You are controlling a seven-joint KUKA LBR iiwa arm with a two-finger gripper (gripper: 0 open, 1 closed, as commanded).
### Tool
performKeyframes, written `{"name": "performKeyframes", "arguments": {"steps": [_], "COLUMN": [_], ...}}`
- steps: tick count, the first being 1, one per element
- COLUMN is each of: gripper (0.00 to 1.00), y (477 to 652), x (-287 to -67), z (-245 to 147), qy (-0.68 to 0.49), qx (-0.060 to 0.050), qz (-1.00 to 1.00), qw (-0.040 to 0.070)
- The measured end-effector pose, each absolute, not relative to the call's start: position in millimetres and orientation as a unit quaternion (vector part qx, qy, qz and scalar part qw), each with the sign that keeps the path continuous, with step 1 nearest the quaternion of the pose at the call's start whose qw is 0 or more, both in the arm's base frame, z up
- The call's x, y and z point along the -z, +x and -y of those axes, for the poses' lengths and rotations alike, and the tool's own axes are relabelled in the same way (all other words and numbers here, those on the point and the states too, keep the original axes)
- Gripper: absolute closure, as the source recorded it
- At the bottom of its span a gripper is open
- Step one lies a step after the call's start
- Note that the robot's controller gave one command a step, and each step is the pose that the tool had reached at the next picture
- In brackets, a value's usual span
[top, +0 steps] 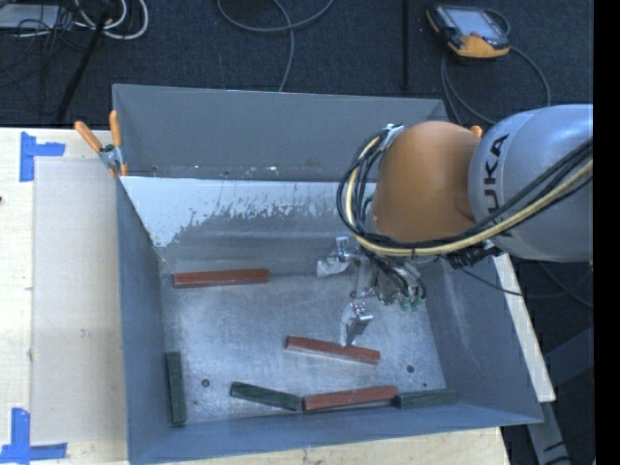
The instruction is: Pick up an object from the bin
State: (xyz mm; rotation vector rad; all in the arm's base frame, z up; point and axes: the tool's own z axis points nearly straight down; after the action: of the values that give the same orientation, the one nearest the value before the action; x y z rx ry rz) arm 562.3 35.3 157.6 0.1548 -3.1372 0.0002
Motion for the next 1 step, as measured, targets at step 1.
{"name": "performKeyframes", "arguments": {"steps": [1], "gripper": [0.00], "y": [568.5], "x": [-168.7], "z": [-26.1], "qy": [0.087], "qx": [0.000], "qz": [0.996], "qw": [0.003]}}
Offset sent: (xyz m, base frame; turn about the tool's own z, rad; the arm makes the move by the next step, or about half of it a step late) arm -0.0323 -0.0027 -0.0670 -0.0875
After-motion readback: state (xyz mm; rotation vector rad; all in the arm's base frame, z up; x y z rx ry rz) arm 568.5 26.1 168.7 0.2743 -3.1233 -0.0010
